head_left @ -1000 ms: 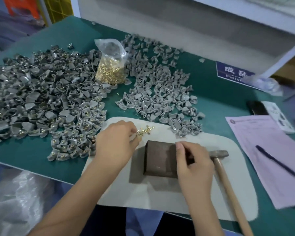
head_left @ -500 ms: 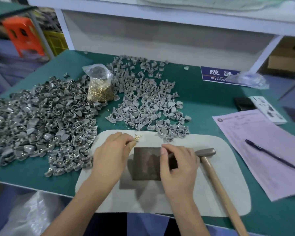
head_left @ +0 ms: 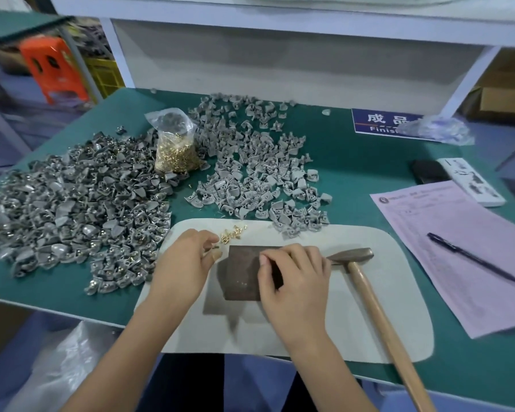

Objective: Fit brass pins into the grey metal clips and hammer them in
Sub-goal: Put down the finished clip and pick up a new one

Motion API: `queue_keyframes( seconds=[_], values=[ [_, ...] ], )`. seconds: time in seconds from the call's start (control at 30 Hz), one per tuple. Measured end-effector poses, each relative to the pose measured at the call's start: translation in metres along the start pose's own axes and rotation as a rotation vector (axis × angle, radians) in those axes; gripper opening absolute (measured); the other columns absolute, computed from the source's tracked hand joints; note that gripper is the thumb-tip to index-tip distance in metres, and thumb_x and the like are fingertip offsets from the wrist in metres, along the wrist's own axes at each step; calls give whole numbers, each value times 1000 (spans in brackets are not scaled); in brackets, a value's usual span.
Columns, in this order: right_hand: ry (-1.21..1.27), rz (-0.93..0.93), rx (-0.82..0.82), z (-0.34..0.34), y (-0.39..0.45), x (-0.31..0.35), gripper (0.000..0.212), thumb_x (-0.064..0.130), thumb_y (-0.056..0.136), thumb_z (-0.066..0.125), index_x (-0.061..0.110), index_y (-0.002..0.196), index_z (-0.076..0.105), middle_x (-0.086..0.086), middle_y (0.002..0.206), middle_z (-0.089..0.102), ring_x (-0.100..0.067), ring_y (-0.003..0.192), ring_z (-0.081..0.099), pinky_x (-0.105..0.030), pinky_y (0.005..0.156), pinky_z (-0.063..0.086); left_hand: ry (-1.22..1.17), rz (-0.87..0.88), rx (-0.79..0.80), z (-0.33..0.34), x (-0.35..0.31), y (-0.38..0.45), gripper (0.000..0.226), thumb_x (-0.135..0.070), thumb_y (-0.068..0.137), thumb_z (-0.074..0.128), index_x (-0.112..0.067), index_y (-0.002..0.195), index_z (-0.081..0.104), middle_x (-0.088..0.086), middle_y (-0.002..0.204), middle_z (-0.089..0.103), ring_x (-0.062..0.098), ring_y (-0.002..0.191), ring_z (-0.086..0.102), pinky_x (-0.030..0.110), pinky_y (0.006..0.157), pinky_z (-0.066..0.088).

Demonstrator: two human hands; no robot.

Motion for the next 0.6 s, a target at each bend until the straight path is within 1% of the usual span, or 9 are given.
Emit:
queue_keyframes(
  seconds=[0.07,0.1,0.17,0.27,0.33,0.4,0.43,0.53,0.6],
  values=[
    [10,9,-3,0,0,-1,10,29,94,63,28,91,72,11,91,60,-21,89,53,-37,82,38,25,21,-26,0,-3,5,4,-26,95,67,-28,92,68,-7,91,59,12,78,56,36,76,48],
    [16,15,-2,-1,0,-1,10,29,94,63,28,92,73,11,91,61,-20,89,53,-37,82,39,36,13,-27,1,-3,7,9,-26,96,66,-29,87,65,-8,89,57,13,78,55,36,74,46],
    [29,29,-2,-1,0,-1,11,29,94,63,27,92,74,11,90,62,-21,89,54,-39,81,41,72,-33,-10,5,-4,10,9,-26,99,60,-27,91,63,-5,94,56,18,87,56,36,75,43],
    [76,47,-24,-4,1,-1,12,26,94,63,24,92,74,9,90,63,-22,88,55,-40,81,43,160,-76,42,11,-5,9,16,-28,103,50,-19,108,62,2,107,54,25,101,56,40,83,45],
    [139,57,-60,-8,1,-2,9,21,94,66,21,94,75,8,90,64,-21,87,57,-40,81,43,137,-50,38,7,-11,4,16,-30,105,45,-23,104,59,-1,107,55,22,101,55,41,83,46],
    [177,57,-86,-11,1,-3,9,20,94,68,21,99,75,9,93,66,-19,89,59,-38,83,42,-35,40,28,1,-23,-4,19,-31,105,44,-31,89,53,-9,94,56,15,88,55,38,74,45],
    [184,59,-92,-12,1,-3,10,20,94,69,21,102,75,10,95,67,-18,91,60,-38,85,42,-164,91,45,-2,-33,-8,20,-30,105,45,-31,86,53,-9,88,57,12,83,55,36,72,44],
    [222,64,-79,-13,2,-3,17,22,93,69,20,109,75,13,102,71,-14,97,62,-38,90,41,-467,202,173,-5,-65,-16,15,-23,103,55,-28,89,60,-14,81,64,1,73,56,17,68,44],
    [268,64,-84,-14,2,-5,19,19,94,67,20,111,75,14,103,72,-12,98,62,-38,90,42,-530,215,244,0,-79,-17,11,-24,100,59,-24,91,64,-15,75,65,-2,66,54,13,64,42]
  ],
)
Point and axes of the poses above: each hand's wrist, its own y-axis towards the middle knuckle, its own z-axis out of the palm, x = y × z, the point moved 5 cm from there along y, towards the middle knuckle
